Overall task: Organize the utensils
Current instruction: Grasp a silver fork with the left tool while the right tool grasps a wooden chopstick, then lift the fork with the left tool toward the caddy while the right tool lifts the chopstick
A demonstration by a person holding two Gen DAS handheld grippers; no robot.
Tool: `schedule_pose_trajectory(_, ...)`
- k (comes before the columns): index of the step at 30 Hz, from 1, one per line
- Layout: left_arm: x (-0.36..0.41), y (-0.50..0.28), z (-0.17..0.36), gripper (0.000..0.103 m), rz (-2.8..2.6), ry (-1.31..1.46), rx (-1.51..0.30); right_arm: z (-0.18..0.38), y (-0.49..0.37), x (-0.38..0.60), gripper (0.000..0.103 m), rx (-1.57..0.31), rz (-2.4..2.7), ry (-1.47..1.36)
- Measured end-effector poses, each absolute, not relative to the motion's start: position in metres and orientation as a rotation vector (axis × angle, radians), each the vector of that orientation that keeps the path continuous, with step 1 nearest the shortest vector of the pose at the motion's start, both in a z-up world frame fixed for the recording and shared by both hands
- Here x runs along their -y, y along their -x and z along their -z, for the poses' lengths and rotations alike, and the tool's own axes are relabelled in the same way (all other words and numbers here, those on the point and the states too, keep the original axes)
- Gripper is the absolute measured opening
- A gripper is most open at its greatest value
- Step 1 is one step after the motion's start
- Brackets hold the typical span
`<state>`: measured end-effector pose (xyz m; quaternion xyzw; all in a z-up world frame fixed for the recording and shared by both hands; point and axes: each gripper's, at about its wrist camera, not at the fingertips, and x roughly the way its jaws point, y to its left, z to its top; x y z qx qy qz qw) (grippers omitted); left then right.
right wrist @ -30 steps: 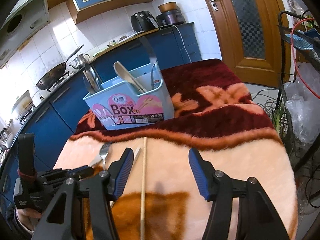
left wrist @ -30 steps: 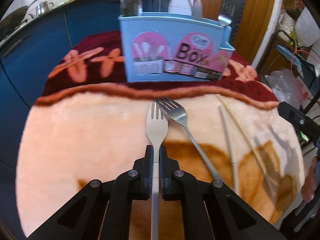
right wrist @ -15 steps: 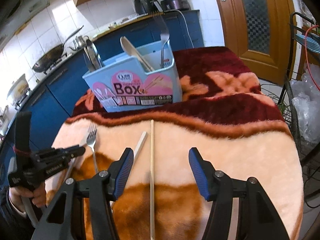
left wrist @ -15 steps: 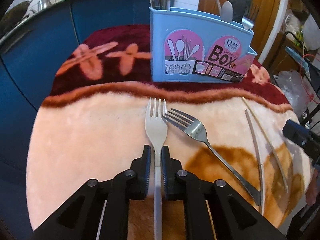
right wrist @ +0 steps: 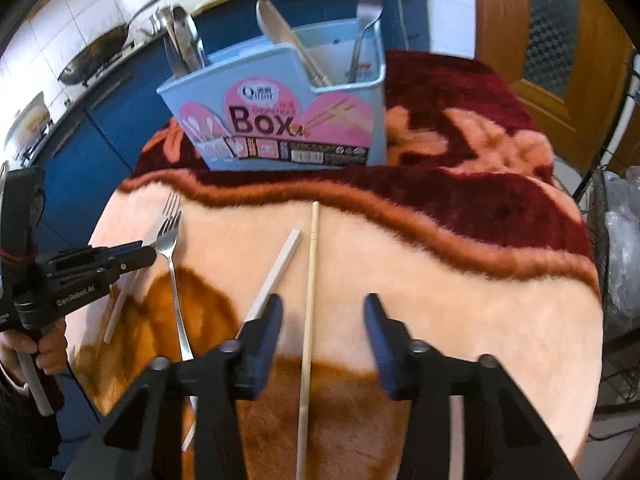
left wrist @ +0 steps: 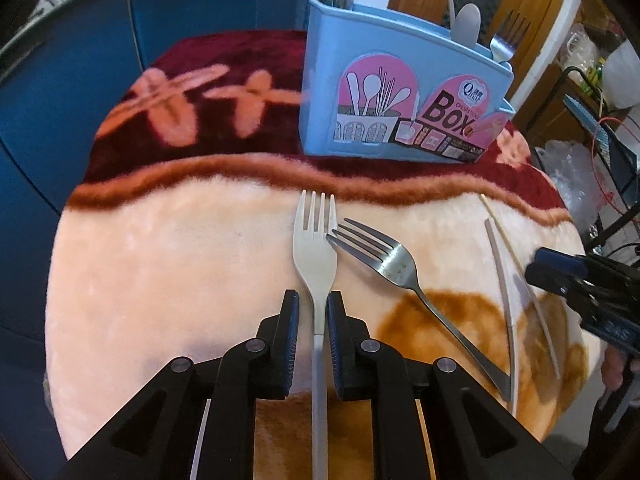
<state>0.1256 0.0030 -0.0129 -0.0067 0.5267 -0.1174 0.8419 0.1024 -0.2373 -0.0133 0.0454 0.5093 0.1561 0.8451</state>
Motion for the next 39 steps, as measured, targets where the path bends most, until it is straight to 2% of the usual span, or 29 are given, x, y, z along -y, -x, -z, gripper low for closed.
schedule_pose_trajectory(3, -0.001, -0.133, 0.014, 0.015, 0.27, 0.002, -1.156, 0.016, -0.113, 0.232, 0.026, -1.135, -0.335, -0.04)
schedule_pose_trajectory(10, 0.007, -0.142, 0.015, 0.014, 0.271, -0.027, -1.164, 0.016, -0.127, 0.217, 0.027, -1.197, -0.336, 0.038)
schedule_pose_trajectory(13, 0.008, -0.139, 0.012, 0.012, 0.27, -0.048, -1.115, 0.017, -0.128, 0.214, 0.027, -1.193, -0.336, 0.058)
schedule_pose_trajectory(16, 0.004, -0.134, 0.008, 0.011, 0.248, -0.052, -1.039, 0.017, -0.127, 0.212, 0.019, -1.163, -0.328, 0.061)
schedule_pose_trajectory(18, -0.001, -0.129, 0.001, 0.011, 0.225, -0.043, -0.97, 0.018, -0.124, 0.216, 0.011, -1.128, -0.328, 0.034)
schedule_pose_trajectory(21, -0.009, -0.122, -0.01, 0.011, 0.215, -0.008, -0.893, 0.017, -0.123, 0.226, 0.007, -1.093, -0.338, -0.044)
schedule_pose_trajectory(29, -0.013, -0.103, -0.046, 0.01, 0.233, 0.096, -0.674, -0.011, -0.1, 0.251, 0.007, -0.864, -0.363, -0.209)
schedule_pose_trajectory(35, -0.008, -0.103, -0.075, 0.01, 0.273, 0.169, -0.552, -0.034, -0.082, 0.254, 0.007, -0.671, -0.332, -0.21)
schedule_pose_trajectory(39, -0.005, -0.113, -0.1, 0.01, 0.292, 0.187, -0.483, -0.042, -0.079, 0.255, 0.007, -0.606, -0.32, -0.234)
